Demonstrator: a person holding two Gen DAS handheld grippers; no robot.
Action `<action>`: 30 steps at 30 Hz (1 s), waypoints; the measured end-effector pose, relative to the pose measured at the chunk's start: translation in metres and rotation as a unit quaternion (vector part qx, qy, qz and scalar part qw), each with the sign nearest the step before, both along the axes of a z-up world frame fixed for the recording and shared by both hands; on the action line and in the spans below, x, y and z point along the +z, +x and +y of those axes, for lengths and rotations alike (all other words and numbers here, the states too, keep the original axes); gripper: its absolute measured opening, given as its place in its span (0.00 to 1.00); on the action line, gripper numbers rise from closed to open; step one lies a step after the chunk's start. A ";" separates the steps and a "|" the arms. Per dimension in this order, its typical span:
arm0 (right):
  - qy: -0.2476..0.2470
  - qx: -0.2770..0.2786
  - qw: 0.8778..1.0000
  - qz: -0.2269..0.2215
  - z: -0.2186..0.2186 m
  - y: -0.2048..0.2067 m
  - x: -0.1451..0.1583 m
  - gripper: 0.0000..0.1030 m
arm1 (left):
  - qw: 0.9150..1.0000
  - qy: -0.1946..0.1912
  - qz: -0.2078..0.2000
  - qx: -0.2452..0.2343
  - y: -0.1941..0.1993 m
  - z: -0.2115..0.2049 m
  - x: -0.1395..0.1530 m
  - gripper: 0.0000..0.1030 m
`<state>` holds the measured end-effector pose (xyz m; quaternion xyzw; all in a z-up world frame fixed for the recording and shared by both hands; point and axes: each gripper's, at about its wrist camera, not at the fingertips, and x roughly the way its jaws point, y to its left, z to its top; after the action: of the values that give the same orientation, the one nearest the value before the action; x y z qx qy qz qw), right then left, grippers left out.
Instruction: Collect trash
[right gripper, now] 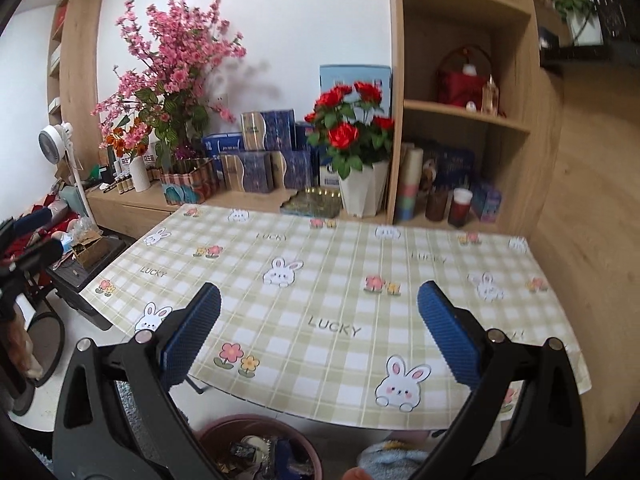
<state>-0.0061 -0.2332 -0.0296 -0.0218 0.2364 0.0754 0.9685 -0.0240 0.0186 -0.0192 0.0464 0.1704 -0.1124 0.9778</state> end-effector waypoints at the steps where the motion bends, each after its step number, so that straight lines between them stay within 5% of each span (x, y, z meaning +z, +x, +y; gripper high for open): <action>1: -0.001 0.001 1.000 -0.001 0.001 -0.001 0.001 0.95 | 1.000 -0.005 0.000 0.001 -0.002 0.003 0.003 0.94; 12: 0.006 0.004 1.000 0.007 0.009 -0.006 -0.002 0.95 | 0.998 -0.032 0.051 0.008 0.007 0.018 -0.003 0.94; 30: 0.012 -0.003 1.000 0.015 0.006 -0.006 -0.007 0.95 | 0.998 0.004 0.058 0.021 0.008 0.010 -0.016 0.94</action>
<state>-0.0117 -0.2275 -0.0369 -0.0084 0.2501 0.0759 0.9652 -0.0157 0.0287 -0.0350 0.0401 0.2279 -0.0933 0.9684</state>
